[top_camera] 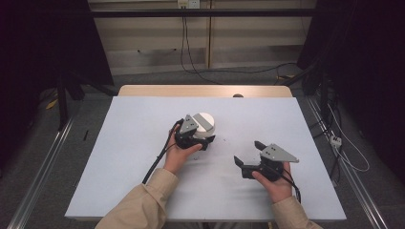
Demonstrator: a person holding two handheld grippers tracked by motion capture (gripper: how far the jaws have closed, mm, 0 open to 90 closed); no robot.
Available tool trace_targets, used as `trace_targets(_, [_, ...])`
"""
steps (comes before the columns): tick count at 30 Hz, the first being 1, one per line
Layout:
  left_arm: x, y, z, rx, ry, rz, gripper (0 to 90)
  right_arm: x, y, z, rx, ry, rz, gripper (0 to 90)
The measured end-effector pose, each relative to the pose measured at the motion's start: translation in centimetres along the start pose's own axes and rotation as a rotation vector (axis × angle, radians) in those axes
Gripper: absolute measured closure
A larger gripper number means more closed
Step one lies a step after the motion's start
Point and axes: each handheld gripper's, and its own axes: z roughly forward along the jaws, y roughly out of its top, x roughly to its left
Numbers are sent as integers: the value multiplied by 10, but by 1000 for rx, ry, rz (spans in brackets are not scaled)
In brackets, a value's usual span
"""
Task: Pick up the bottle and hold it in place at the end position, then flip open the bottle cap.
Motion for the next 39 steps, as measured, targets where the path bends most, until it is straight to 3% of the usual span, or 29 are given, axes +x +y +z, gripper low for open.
trace_targets(11, [0, 0, -1, 3, 11, 19, 178, 3, 12, 18, 14, 0, 11, 90])
trace_targets(12, [-1, 0, -1, 1, 4, 0, 178, 3, 13, 20, 17, 3, 9, 90])
trace_targets(22, [0, 0, 0, 4, -2, -1, 179, 9, 19, 33, 38, 14, 1, 95])
trace_targets(32, [1, 0, 0, 7, -5, -5, 180, 9, 26, 40, 51, 13, 2, 99])
trace_targets(39, [0, 0, -1, 8, -4, -3, 180, 10, 30, 43, 59, 12, 4, 149])
